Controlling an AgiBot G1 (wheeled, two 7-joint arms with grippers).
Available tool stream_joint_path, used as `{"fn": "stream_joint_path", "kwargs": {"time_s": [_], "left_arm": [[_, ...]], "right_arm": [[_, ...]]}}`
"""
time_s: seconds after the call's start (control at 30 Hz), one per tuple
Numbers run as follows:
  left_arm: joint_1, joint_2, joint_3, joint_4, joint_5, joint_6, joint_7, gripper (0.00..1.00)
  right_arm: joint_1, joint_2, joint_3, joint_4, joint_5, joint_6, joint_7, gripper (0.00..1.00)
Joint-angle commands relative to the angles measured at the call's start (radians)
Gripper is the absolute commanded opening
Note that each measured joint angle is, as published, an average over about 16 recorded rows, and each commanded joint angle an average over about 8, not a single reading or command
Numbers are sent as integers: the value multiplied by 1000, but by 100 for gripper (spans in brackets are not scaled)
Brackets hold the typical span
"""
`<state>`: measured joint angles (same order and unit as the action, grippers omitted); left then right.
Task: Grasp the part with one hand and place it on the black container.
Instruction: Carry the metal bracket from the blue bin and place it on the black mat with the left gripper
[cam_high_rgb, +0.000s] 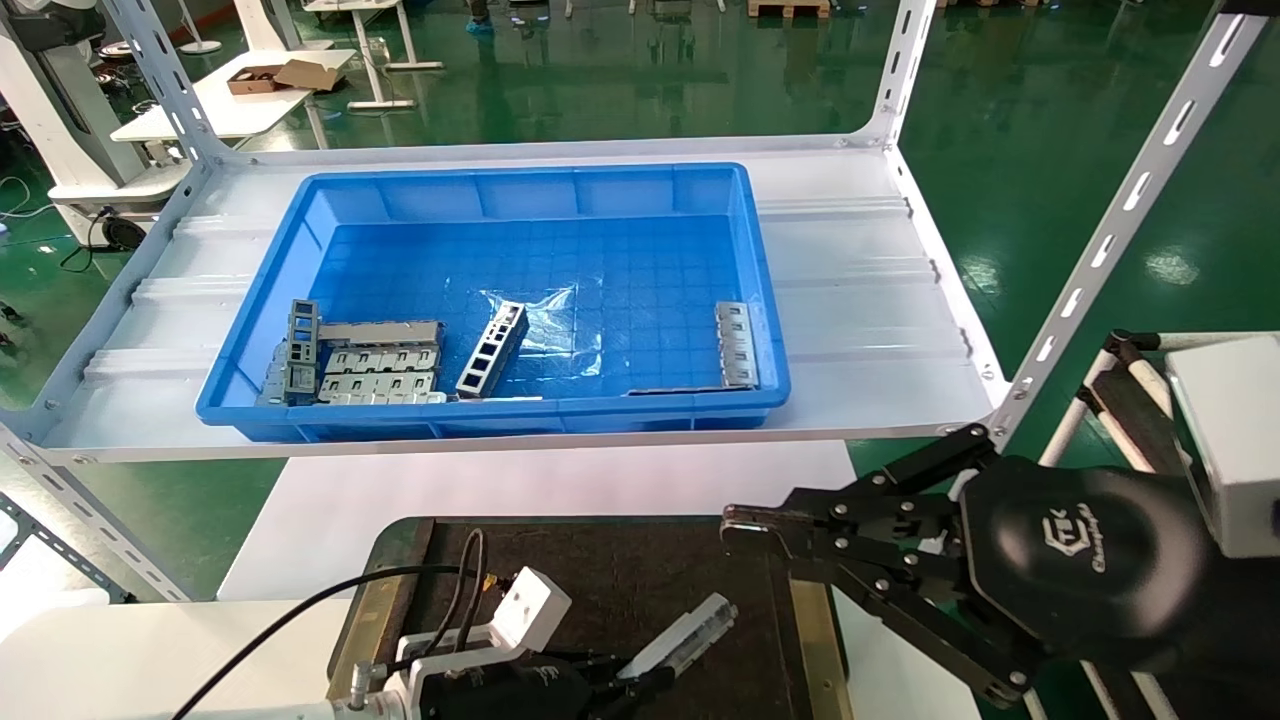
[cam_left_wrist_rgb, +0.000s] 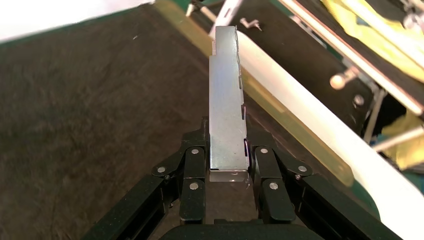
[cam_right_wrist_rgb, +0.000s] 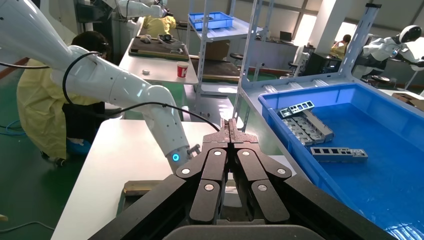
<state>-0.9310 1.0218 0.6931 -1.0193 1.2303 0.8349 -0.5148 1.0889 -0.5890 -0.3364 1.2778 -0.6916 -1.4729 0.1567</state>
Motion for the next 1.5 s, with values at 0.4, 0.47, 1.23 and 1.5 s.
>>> {"fn": "stream_joint_path", "kwargs": {"time_s": [0.4, 0.47, 1.23, 1.5], "left_arm": [[71, 98, -19, 107, -4, -218, -85, 0], [90, 109, -25, 101, -7, -260, -96, 0], [161, 230, 8, 140, 22, -623, -296, 0], [131, 259, 40, 187, 31, -650, -351, 22]], "right_arm": [[0, 0, 0, 0, 0, 0, 0, 0], [0, 0, 0, 0, 0, 0, 0, 0], [0, 0, -1, 0, 1, 0, 0, 0], [0, 0, -1, 0, 1, 0, -1, 26]]}}
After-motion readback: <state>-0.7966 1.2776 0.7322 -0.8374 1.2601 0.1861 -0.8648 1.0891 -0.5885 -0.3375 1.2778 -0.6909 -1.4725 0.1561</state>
